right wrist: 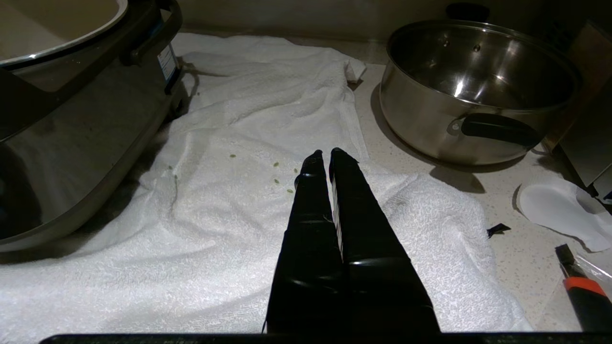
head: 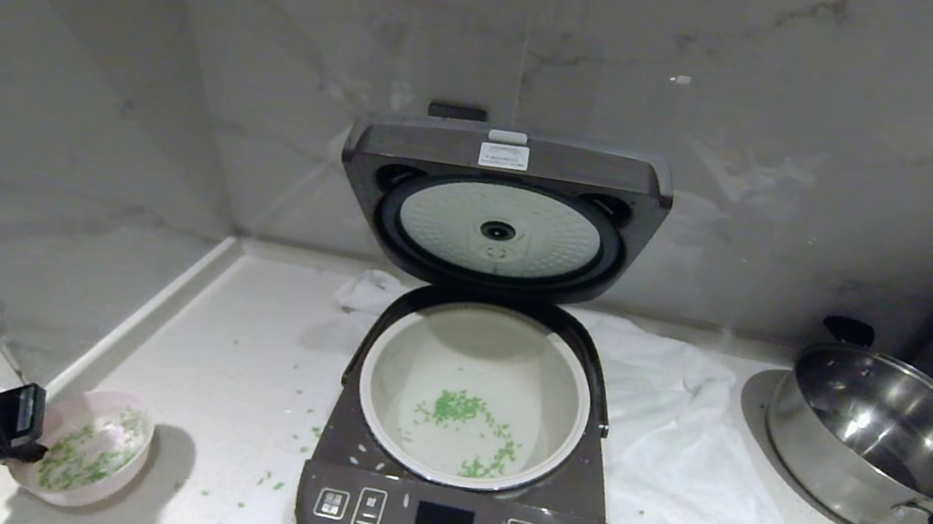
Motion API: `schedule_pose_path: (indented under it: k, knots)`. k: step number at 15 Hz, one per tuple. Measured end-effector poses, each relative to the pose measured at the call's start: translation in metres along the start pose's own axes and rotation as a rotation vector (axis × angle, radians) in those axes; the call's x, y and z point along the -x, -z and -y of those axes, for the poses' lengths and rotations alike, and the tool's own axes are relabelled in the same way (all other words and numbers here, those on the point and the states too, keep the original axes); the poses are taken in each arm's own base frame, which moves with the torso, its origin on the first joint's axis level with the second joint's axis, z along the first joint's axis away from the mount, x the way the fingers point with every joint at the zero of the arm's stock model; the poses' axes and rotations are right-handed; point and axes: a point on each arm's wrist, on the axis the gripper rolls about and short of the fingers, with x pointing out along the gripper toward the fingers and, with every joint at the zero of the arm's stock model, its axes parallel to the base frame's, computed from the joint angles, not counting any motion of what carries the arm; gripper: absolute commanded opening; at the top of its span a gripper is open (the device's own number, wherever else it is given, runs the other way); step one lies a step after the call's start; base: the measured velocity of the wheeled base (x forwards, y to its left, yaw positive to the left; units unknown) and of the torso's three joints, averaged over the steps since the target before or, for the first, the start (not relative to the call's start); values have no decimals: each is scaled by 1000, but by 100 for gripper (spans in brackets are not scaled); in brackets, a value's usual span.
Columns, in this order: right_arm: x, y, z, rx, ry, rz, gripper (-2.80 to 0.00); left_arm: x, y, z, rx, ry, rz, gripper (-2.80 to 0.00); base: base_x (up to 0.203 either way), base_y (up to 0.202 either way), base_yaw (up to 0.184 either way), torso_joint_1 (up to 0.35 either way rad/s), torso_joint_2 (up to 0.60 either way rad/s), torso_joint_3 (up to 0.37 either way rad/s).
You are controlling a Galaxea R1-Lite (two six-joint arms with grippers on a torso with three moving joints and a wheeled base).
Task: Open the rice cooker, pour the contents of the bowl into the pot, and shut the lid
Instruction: Pour the water from the bowl into the rice cooker
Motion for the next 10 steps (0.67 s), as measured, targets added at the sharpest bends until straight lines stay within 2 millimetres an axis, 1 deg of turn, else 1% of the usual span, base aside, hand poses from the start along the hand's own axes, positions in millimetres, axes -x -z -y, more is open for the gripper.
schedule_pose_path:
  k: [3, 10]
  knots:
    - [0, 0, 0, -1, 1, 0, -280, 7, -7, 15, -15, 17, 1, -280, 0, 0, 0, 0, 0, 0]
    - [0, 0, 0, 0, 0, 0, -280, 35, -28, 59, -49, 76, 14, -280, 0, 0, 0, 0, 0, 0]
